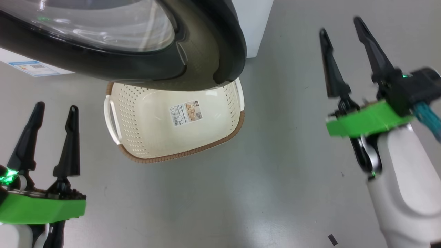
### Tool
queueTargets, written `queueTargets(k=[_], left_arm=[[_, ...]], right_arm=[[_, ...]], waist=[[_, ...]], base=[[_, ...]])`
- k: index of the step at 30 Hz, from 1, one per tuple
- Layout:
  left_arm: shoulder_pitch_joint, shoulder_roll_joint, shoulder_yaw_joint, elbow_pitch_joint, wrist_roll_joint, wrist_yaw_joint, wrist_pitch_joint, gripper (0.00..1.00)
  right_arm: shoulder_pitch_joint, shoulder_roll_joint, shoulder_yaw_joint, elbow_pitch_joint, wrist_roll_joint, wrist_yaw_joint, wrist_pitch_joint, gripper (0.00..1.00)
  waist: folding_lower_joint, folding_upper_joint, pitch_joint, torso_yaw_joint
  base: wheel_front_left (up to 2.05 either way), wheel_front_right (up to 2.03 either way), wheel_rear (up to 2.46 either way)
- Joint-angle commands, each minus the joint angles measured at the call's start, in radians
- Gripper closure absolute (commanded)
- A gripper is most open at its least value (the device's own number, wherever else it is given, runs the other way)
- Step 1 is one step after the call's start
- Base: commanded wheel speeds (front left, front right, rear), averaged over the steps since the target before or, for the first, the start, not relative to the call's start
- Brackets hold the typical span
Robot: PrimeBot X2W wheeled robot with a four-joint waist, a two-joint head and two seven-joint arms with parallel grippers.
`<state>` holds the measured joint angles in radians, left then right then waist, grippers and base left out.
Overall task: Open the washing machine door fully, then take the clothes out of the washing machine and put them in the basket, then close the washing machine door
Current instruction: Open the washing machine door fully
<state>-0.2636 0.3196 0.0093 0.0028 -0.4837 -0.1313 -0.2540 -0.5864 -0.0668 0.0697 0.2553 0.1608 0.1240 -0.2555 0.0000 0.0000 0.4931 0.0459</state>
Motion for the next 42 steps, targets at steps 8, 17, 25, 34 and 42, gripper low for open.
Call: queueTargets(k=[8, 17, 25, 34, 42], left_arm=[[0.006, 0.016, 0.055, -0.026, 0.017, 0.001, -0.008, 0.0], [0.013, 0.013, 0.063, -0.033, 0.021, 0.001, -0.008, 0.0], [0.016, 0.015, 0.059, -0.031, 0.022, 0.001, -0.008, 0.0], [0.013, 0.016, 0.059, -0.03, 0.023, 0.001, -0.008, 0.0], [0.01, 0.017, 0.056, -0.03, 0.023, 0.001, -0.008, 0.0]], right_arm=[[0.182, 0.016, -0.022, -0.229, -0.042, 0.007, -0.006, 0.0], [0.292, 0.016, -0.039, -0.356, -0.048, 0.007, -0.006, 0.0], [0.341, 0.017, -0.039, -0.376, -0.042, 0.007, -0.006, 0.0], [0.351, 0.017, -0.027, -0.363, -0.038, 0.007, -0.006, 0.0], [0.349, 0.017, -0.023, -0.357, -0.039, 0.007, -0.006, 0.0]], waist=[[0.0, 0.0, -0.007, 0.0], [0.0, 0.0, -0.01, -0.004], [0.0, 0.0, -0.016, -0.005], [0.0, 0.0, -0.013, -0.003], [0.0, 0.0, -0.009, 0.0]], base=[[0.0, 0.0, 0.0], [0.0, 0.0, 0.0], [0.0, 0.0, 0.0], [0.0, 0.0, 0.0], [0.0, 0.0, 0.0]])
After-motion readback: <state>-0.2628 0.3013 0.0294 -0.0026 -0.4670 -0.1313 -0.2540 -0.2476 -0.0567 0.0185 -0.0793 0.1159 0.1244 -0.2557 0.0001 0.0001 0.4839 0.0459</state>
